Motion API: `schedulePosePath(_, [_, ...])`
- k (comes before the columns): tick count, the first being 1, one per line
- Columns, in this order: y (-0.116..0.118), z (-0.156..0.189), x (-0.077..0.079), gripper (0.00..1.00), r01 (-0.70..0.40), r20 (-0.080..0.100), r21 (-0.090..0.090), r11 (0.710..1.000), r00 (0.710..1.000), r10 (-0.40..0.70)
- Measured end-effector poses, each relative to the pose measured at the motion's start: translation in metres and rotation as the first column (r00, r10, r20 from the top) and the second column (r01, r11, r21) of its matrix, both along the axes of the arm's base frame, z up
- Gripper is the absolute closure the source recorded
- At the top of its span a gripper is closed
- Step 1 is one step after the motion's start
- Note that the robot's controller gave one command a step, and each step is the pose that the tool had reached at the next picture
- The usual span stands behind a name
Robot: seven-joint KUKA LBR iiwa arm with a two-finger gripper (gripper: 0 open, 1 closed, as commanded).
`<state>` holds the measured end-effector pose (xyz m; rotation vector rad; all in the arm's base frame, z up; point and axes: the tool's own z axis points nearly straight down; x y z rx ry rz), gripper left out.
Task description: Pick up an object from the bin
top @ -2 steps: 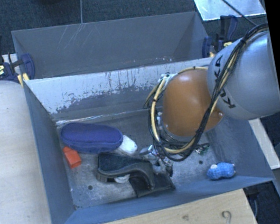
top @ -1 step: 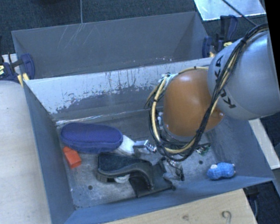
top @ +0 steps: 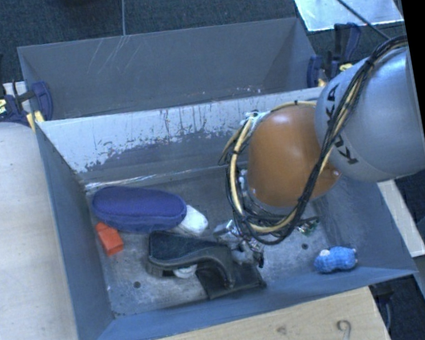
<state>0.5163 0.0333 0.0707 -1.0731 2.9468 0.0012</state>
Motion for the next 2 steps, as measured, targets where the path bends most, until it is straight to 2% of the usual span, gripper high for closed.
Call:
schedulePosePath(1, [-0.0003,-0.0004,-0.0003,0.0,0.0,-0.001,-0.001,1.0,1.0,0.0])
schedulePosePath(2, [0.0,0.0,0.0,1.0,-0.001,0.0,0.0,1.0,1.0,0.001])
